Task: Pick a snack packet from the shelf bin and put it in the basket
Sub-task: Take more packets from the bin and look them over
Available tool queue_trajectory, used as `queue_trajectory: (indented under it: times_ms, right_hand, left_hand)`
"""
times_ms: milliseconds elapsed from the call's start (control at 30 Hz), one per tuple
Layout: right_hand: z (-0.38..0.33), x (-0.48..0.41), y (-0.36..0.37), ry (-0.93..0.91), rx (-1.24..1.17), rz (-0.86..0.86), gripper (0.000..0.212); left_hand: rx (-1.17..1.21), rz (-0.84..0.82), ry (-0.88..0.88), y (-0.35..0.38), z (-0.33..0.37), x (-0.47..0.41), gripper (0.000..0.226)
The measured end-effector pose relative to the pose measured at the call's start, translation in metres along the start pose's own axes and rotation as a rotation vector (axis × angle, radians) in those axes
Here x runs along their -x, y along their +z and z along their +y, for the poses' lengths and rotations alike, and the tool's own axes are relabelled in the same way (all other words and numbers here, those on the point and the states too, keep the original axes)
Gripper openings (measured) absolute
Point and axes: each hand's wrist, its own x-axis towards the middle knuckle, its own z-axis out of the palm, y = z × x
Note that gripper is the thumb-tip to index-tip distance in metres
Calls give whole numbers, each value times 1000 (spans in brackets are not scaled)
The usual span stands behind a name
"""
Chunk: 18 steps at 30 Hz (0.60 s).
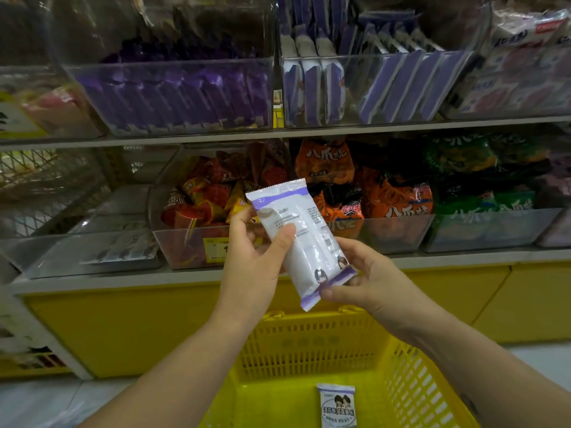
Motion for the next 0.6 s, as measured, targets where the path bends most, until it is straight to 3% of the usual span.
queue_trajectory:
  times_ms: [233, 367, 600]
  right_hand:
    - [-11, 1, -4, -19, -192, -52, 39]
    - [-8, 2, 2, -13, -210, -59, 34]
    - [-8, 3, 0, -76, -170, 42, 23]
  left_hand:
    - [97, 17, -231, -4, -5, -4, 25]
    - [-127, -66, -223, 1, -15, 4, 19]
    - [-294, -367, -195, 4, -19, 10, 75]
